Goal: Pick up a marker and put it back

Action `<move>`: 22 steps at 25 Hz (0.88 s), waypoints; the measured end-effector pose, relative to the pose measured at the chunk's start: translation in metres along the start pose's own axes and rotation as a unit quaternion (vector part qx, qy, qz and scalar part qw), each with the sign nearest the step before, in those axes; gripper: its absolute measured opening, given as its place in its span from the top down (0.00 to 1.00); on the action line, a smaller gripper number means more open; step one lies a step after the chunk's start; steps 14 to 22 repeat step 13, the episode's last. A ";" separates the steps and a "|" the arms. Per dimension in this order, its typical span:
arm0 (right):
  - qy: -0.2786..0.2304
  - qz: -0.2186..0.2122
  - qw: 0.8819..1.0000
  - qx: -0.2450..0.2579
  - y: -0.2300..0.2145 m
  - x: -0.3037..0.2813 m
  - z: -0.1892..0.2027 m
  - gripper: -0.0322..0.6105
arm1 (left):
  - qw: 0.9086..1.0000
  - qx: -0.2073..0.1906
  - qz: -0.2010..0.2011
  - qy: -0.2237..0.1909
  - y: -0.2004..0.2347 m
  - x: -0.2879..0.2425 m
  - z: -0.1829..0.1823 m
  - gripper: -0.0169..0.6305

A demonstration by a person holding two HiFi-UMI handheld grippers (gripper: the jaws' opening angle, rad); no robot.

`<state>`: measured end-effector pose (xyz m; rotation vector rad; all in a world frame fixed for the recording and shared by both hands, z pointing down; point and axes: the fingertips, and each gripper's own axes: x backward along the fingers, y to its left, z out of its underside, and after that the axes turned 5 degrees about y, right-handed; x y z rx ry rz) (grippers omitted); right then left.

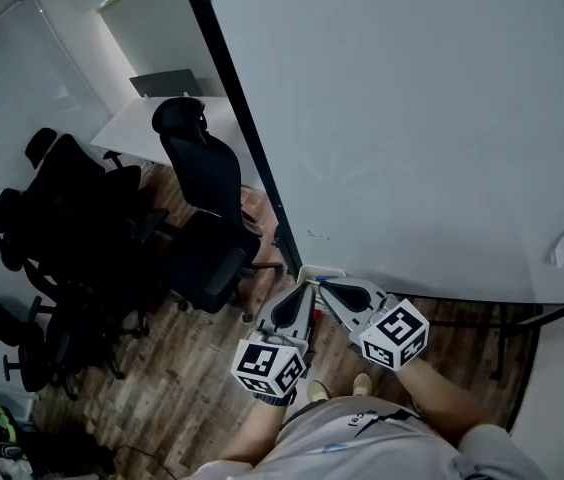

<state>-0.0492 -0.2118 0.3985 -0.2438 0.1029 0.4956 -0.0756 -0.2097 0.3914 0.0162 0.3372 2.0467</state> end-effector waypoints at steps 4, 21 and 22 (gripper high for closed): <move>0.000 0.003 1.000 0.001 0.001 0.001 0.000 0.93 | 1.000 0.000 0.000 -0.001 0.000 0.002 -0.001 0.95; -0.002 0.003 1.000 0.009 0.001 -0.001 -0.006 0.93 | 1.000 -0.002 -0.001 -0.004 0.001 0.001 -0.005 0.95; -0.002 0.003 1.000 0.009 0.001 -0.001 -0.006 0.93 | 1.000 -0.002 -0.001 -0.004 0.001 0.001 -0.005 0.95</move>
